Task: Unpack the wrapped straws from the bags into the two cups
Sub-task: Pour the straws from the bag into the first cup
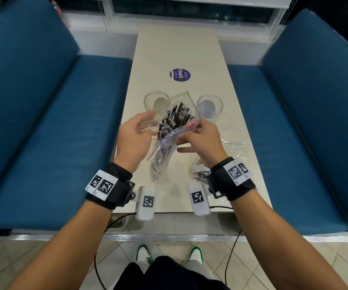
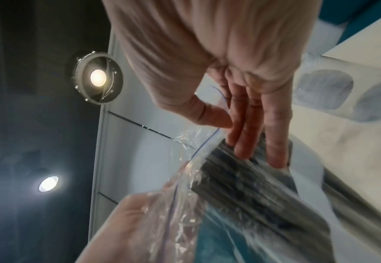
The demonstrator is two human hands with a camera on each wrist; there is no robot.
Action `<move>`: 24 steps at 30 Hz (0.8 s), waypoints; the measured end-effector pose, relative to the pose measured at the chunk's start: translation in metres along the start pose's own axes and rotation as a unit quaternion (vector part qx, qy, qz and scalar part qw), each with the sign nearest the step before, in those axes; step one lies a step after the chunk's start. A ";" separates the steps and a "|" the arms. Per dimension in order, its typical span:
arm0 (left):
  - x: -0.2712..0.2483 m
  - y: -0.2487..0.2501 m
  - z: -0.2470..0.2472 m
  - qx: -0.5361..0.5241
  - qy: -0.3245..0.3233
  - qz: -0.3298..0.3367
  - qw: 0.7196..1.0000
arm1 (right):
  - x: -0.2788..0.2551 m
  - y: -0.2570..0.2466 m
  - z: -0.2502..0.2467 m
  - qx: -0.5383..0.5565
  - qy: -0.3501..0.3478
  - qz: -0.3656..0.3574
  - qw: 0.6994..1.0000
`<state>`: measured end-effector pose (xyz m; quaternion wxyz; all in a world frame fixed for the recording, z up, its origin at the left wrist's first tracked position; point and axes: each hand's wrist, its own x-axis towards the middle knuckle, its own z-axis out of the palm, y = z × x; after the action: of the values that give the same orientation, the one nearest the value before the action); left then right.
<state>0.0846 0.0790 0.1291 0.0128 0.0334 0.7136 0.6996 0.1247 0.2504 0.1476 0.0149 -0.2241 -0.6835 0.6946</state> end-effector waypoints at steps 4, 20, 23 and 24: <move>0.004 0.004 -0.011 0.019 0.056 0.015 0.998 | 0.008 0.001 -0.008 0.065 0.031 0.001 0.997; -0.008 -0.039 -0.016 -0.087 -0.284 -0.102 0.950 | 0.000 -0.007 -0.008 0.252 -0.104 0.091 0.958; -0.012 -0.048 -0.012 -0.093 -0.255 -0.125 0.954 | -0.001 -0.005 -0.004 0.253 -0.120 0.090 0.956; -0.014 -0.048 -0.010 -0.096 -0.230 -0.123 0.961 | 0.000 -0.003 -0.005 0.222 -0.107 0.082 0.966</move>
<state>0.0966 0.0675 0.0805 0.2659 0.1037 0.6195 0.7313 0.1255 0.2553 0.1509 -0.0661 -0.1946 -0.4888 0.8478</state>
